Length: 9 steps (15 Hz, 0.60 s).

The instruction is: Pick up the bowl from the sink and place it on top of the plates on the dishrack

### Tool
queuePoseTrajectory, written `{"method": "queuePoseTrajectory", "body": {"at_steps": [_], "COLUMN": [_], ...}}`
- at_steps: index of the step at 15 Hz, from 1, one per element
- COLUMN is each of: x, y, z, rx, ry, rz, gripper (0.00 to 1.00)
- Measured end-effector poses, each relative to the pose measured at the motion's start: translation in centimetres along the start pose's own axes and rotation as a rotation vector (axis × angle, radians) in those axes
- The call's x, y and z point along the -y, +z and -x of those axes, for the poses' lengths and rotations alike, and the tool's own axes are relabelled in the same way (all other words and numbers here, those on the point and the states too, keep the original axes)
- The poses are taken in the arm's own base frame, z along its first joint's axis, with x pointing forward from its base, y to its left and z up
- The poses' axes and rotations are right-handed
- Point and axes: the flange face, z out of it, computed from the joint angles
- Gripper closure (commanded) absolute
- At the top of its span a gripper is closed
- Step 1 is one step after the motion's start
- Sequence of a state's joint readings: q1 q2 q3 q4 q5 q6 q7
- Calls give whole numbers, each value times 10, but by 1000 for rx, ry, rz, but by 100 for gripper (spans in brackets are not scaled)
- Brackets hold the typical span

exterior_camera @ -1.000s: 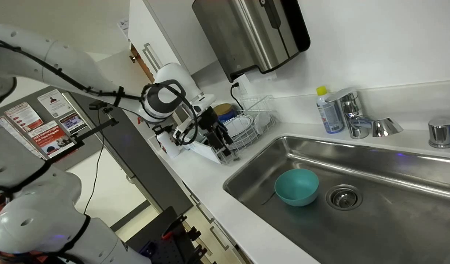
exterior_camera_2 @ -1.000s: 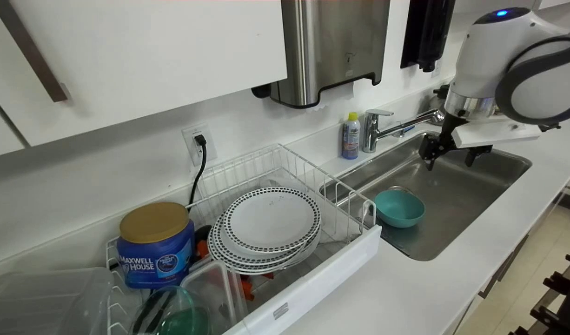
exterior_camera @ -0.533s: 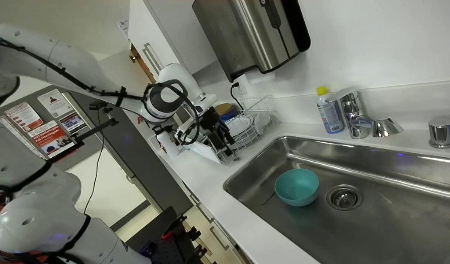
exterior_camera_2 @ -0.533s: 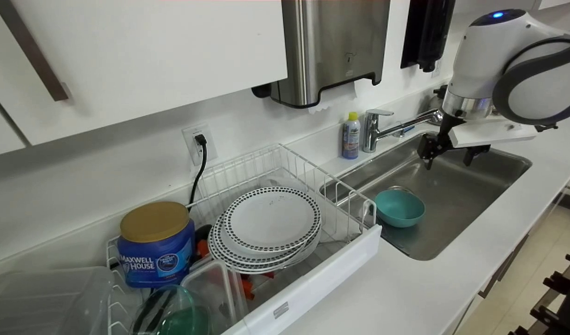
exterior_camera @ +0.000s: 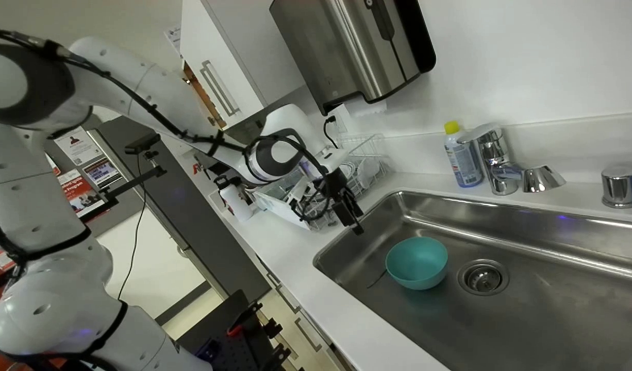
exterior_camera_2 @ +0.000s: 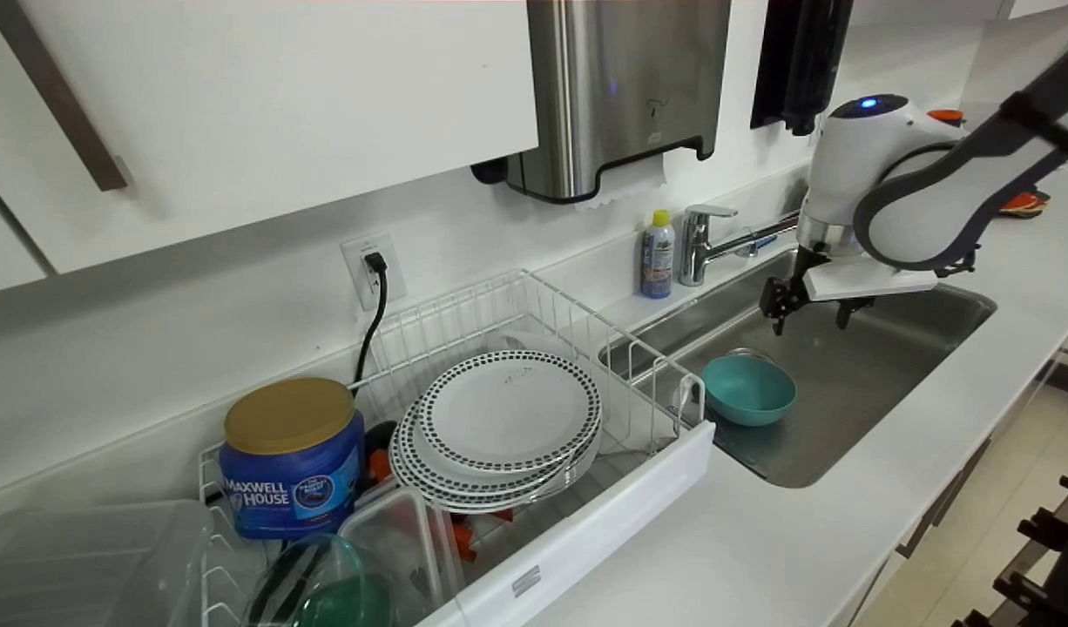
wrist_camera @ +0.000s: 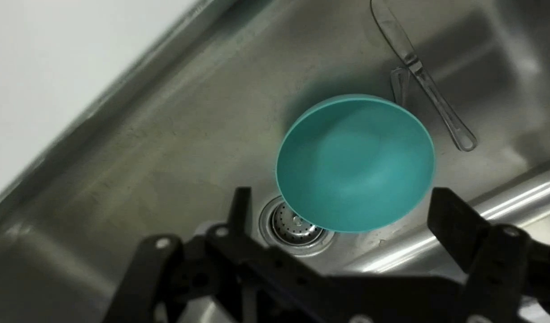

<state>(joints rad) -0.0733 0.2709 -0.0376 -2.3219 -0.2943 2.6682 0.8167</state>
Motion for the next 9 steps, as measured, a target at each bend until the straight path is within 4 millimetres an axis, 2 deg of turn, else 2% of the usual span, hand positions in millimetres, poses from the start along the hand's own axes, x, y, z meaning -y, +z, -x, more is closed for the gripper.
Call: {"method": "queuePoseTrajectory", "body": {"at_steps": [4,9], "x": [5,5], "y": [58,110], "z": [-25,-45], "rx": [10,57], "ry": [-5,23], "rz": [21,29], "gripper": [0,0]}}
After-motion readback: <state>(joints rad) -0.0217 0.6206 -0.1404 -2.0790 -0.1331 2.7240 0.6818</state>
